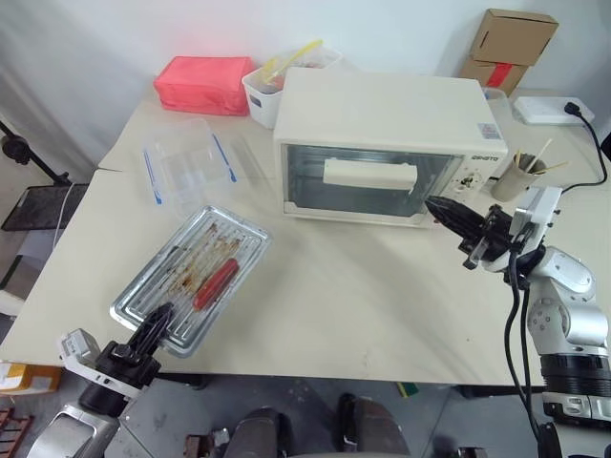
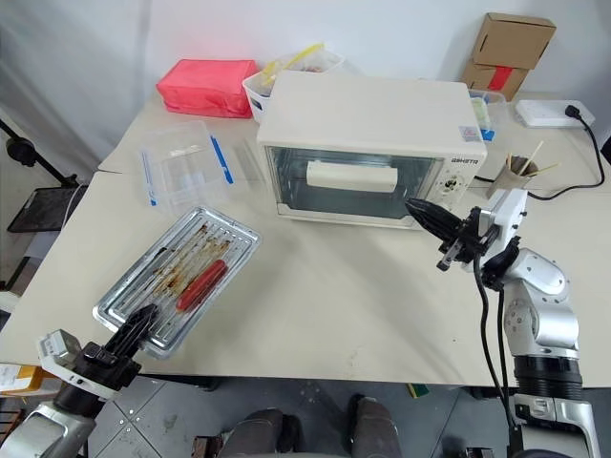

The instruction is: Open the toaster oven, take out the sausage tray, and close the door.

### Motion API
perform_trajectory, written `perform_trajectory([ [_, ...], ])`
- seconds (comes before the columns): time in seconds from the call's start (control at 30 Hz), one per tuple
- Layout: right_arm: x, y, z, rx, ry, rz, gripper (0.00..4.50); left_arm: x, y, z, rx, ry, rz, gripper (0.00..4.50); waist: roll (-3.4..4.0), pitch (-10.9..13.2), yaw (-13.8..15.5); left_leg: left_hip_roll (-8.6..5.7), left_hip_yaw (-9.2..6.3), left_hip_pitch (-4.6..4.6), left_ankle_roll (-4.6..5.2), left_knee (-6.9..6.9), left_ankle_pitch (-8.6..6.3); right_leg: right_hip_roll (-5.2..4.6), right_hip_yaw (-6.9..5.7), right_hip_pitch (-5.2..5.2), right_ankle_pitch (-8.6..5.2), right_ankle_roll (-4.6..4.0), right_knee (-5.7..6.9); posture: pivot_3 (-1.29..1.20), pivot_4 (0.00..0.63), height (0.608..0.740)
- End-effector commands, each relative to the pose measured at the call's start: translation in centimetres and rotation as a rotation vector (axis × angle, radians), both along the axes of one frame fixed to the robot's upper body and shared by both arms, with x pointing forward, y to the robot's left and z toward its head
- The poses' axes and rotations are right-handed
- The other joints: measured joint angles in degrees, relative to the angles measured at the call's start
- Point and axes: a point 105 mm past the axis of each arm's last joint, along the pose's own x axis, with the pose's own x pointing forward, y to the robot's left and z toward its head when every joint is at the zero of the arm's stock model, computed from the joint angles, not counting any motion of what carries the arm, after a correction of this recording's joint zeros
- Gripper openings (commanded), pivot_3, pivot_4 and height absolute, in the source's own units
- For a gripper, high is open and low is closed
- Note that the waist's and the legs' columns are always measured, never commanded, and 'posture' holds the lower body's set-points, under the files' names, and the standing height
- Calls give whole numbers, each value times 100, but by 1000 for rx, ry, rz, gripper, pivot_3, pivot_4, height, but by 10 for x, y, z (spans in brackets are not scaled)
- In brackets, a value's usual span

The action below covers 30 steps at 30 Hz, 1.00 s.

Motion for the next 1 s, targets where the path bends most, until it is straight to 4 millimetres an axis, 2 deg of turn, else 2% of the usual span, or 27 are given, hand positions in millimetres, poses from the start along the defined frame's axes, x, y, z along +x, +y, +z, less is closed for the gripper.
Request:
perform_trajectory([
  [0.03, -16, 1, 14, -9, -19, 64, 34, 6, -17, 12, -21, -70, -110, 0, 3, 2, 14, -2, 0, -1, 2, 0, 0, -1, 0, 0, 0, 0, -1, 0, 150, 740],
  [0.17, -38, -3, -4, -136, 5, 94, 905, 10, -35, 9, -2, -46, -263, 0, 4, 1, 66, -4, -2, -1, 15, 0, 1, 2, 2, 1, 0, 1, 2, 0, 150, 740],
  [0.23, -47, -6, -11, -172, 11, 94, 1573, 14, -40, 7, -2, -36, -321, 0, 6, 1, 72, -4, 0, -1, 22, -3, 2, 6, 2, 3, 1, 1, 5, 0, 150, 740],
  [0.33, -75, -15, -33, -269, 54, 107, 2605, 30, -57, 1, -4, 7, -462, 0, 21, 3, 162, -7, 6, 0, 27, 2, 5, 7, 5, 6, 2, 5, -2, 0, 150, 740],
  [0.43, -90, -22, -41, -305, 58, 65, 3566, 44, -70, 3, 19, 27, -575, 0, 21, 3, 174, -12, 5, 3, 10, 6, -3, 6, 11, 12, 6, 11, 1, 0, 150, 740],
  [0.53, -114, -21, -54, -410, 52, 97, 4469, 59, -82, 4, 38, 56, -675, 0, 25, 2, 166, -17, 16, 12, 6, 7, -2, 7, 27, 16, 14, 26, 2, 0, 150, 740],
  [0.57, -117, -21, -56, -411, 53, 93, 4469, 60, -84, 4, 42, 63, -697, 0, 25, 2, 153, -17, 16, 13, 5, 7, -1, 9, 27, 16, 14, 27, 4, 0, 150, 740],
  [0.7, -132, -17, -57, -385, 71, 61, 4469, 71, -112, -1, 96, 103, -848, 0, 33, -2, 145, -16, 20, 15, 3, 3, 0, 18, 32, 15, 15, 29, 23, 0, 150, 740],
  [0.8, -142, -18, -62, -369, 103, 18, 4469, 82, -136, -7, 157, 132, -953, 0, 34, -3, 282, -27, 17, 15, 4, 5, 8, 36, 23, 18, 16, 30, 17, 0, 150, 740],
  [1.0, -154, -23, -68, -349, 150, -63, 4469, 102, -157, -15, 268, 163, -1022, 0, 42, -10, 442, -66, 21, 15, 9, 6, 11, 19, 48, 25, 31, 56, -1, 0, 150, 740],
])
